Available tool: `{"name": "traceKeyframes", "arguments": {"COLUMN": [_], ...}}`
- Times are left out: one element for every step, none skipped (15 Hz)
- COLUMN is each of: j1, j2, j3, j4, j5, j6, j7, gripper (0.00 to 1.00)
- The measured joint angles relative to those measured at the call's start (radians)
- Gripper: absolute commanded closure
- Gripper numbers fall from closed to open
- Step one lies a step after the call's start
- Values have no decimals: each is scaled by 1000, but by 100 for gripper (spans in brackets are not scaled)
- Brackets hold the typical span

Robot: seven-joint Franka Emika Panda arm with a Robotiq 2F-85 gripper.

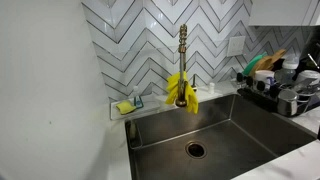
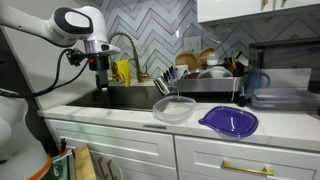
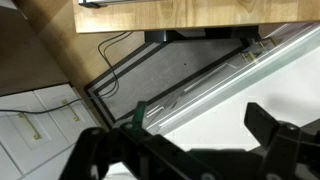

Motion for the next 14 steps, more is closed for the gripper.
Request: {"name": "traceKeyframes", "arguments": {"j1": [0, 0, 0, 0, 0, 2, 9, 19, 30, 39, 47, 52, 55, 56], "j2": [0, 0, 0, 0, 0, 1, 6, 15, 32, 54, 82, 114, 154, 195], "j3": [0, 0, 0, 0, -1, -2, 2, 7, 19, 33, 49, 65, 80, 92], "j4": [0, 0, 0, 0, 0, 2, 6, 16, 35, 58, 86, 115, 147, 177], "j5": [0, 0, 0, 0, -2, -3, -9, -12, -19, -27, -40, -56, -72, -88], "j6": [0, 0, 0, 0, 0, 13, 61, 120, 183, 241, 300, 359, 429, 498], "j7": [0, 0, 0, 0, 0, -2, -5, -7, -9, -9, -10, -10, -10, -12], "gripper": [0, 0, 0, 0, 0, 0, 0, 0, 0, 0, 0, 0, 0, 0]}}
